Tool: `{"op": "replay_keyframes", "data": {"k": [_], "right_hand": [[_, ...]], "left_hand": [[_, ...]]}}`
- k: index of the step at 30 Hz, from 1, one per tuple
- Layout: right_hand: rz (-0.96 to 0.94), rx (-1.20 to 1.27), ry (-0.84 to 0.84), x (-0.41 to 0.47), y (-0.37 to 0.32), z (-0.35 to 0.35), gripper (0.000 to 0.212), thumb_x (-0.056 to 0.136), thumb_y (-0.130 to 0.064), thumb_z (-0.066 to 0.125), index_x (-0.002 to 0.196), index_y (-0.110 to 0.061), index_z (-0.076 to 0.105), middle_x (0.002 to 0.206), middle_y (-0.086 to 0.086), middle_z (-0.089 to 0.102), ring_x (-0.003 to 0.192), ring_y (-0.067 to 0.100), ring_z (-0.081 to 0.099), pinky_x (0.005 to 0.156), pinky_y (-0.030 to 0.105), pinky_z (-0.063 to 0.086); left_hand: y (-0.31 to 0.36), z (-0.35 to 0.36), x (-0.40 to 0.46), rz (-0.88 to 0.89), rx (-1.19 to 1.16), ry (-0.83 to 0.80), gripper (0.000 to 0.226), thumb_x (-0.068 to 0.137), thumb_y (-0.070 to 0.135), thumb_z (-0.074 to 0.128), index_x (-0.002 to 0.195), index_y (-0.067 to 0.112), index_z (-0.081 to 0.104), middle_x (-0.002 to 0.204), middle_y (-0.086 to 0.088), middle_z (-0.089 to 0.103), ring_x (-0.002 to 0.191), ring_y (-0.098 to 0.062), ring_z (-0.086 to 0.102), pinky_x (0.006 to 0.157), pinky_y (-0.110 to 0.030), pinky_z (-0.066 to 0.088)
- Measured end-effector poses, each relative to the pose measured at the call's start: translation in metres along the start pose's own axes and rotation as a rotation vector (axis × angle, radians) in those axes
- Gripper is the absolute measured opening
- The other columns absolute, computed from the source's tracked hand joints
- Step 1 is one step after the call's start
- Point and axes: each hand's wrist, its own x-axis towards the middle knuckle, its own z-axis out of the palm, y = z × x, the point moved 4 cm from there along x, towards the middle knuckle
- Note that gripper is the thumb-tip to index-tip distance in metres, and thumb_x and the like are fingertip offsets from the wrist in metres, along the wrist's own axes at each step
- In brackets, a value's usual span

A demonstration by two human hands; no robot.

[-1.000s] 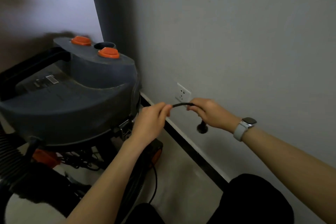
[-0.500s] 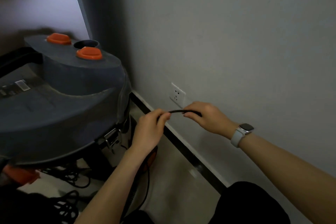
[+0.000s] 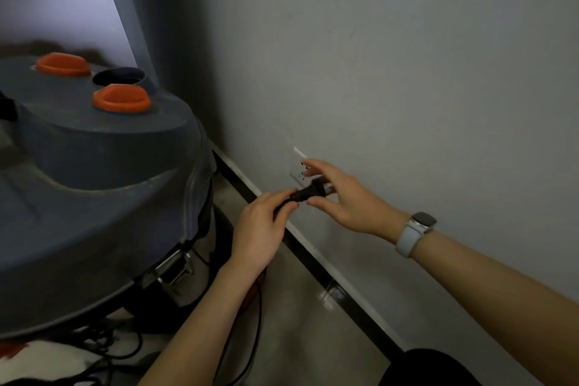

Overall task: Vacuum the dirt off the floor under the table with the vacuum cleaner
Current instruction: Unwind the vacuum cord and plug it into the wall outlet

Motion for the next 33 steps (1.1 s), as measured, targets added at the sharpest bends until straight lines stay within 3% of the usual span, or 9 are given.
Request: {"op": "replay_keyframes", "data": {"k": [3, 5, 8, 11, 14, 17, 23, 28, 33], "right_hand": [[-0.155, -0.666, 0.174, -0.001, 0.023, -0.01, 0.049, 0.091, -0.029, 0.047, 0.135, -0.009, 0.047, 0.129, 0.012, 0.057, 0.12, 0.028, 0.054, 0.11, 0.049, 0.032], [-0.148, -1.021, 0.115, -0.001, 0.047, -0.007, 0.052, 0.08, -0.023, 0.06, 0.128, -0.005, 0.055, 0.128, 0.02, 0.058, 0.123, 0.035, 0.052, 0.112, 0.053, 0.02], [-0.139, -1.234, 0.0, 0.001, 0.071, 0.0, 0.061, 0.071, -0.019, 0.071, 0.128, -0.002, 0.057, 0.136, 0.024, 0.049, 0.131, 0.038, 0.042, 0.116, 0.052, 0.003], [-0.067, -1.462, -0.03, 0.001, 0.081, 0.0, 0.062, 0.082, -0.027, 0.06, 0.138, -0.006, 0.043, 0.149, 0.019, 0.031, 0.141, 0.035, 0.026, 0.115, 0.054, -0.011], [-0.041, -1.653, -0.045, 0.0, 0.086, 0.003, 0.063, 0.095, -0.029, 0.039, 0.146, -0.003, 0.013, 0.151, 0.021, -0.002, 0.143, 0.039, -0.002, 0.107, 0.059, -0.022], [-0.05, -1.726, -0.071, 0.0, 0.089, 0.006, 0.064, 0.099, -0.029, 0.029, 0.145, -0.001, -0.004, 0.147, 0.024, -0.017, 0.133, 0.042, -0.023, 0.1, 0.062, -0.03], [-0.057, -1.532, 0.047, 0.007, 0.084, 0.002, 0.065, 0.095, -0.048, 0.027, 0.147, -0.008, 0.022, 0.153, 0.016, 0.024, 0.143, 0.029, 0.022, 0.117, 0.049, -0.004], [-0.054, -1.457, 0.081, 0.007, 0.085, 0.004, 0.064, 0.097, -0.046, 0.012, 0.146, -0.008, 0.024, 0.151, 0.017, 0.03, 0.142, 0.03, 0.025, 0.118, 0.047, 0.001], [-0.067, -1.469, 0.101, 0.007, 0.084, 0.004, 0.061, 0.097, -0.044, 0.016, 0.145, -0.008, 0.028, 0.151, 0.016, 0.031, 0.142, 0.03, 0.026, 0.118, 0.047, -0.001]], "left_hand": [[-0.018, 0.009, 0.016, -0.069, -0.018, 0.107, 0.035, 0.095, 0.024, 0.054, 0.129, 0.017, 0.058, 0.1, 0.0, 0.066, 0.083, -0.007, 0.056, 0.065, -0.014, 0.04], [-0.028, 0.019, 0.028, -0.103, -0.057, 0.106, 0.038, 0.095, 0.025, 0.054, 0.132, 0.015, 0.054, 0.102, 0.002, 0.063, 0.091, -0.009, 0.057, 0.076, -0.02, 0.044], [-0.043, 0.038, 0.048, -0.157, -0.074, 0.106, 0.035, 0.099, 0.024, 0.046, 0.13, 0.011, 0.053, 0.092, -0.004, 0.062, 0.085, -0.025, 0.062, 0.074, -0.038, 0.051], [-0.063, 0.062, 0.07, -0.267, -0.057, 0.011, 0.031, 0.101, 0.03, 0.036, 0.125, 0.014, 0.047, 0.08, -0.009, 0.056, 0.075, -0.033, 0.059, 0.067, -0.047, 0.051], [-0.08, 0.077, 0.081, -0.3, 0.018, -0.111, 0.032, 0.101, 0.035, 0.032, 0.12, 0.015, 0.048, 0.075, -0.007, 0.053, 0.069, -0.032, 0.056, 0.061, -0.042, 0.048], [-0.091, 0.087, 0.085, -0.271, 0.135, -0.174, 0.034, 0.102, 0.036, 0.028, 0.113, 0.012, 0.05, 0.076, -0.011, 0.057, 0.069, -0.034, 0.058, 0.059, -0.042, 0.048], [-0.097, 0.094, 0.086, -0.252, 0.137, -0.185, 0.031, 0.102, 0.026, 0.032, 0.109, 0.005, 0.054, 0.08, -0.007, 0.055, 0.071, -0.026, 0.056, 0.056, -0.031, 0.037], [-0.092, 0.099, 0.084, -0.221, 0.069, -0.128, 0.033, 0.102, 0.019, 0.034, 0.129, 0.005, 0.047, 0.103, -0.011, 0.061, 0.086, -0.021, 0.058, 0.069, -0.027, 0.044], [-0.093, 0.096, 0.087, -0.191, 0.026, 0.002, 0.032, 0.099, 0.021, 0.046, 0.126, 0.008, 0.055, 0.089, -0.002, 0.06, 0.075, -0.015, 0.055, 0.062, -0.024, 0.04]]}}
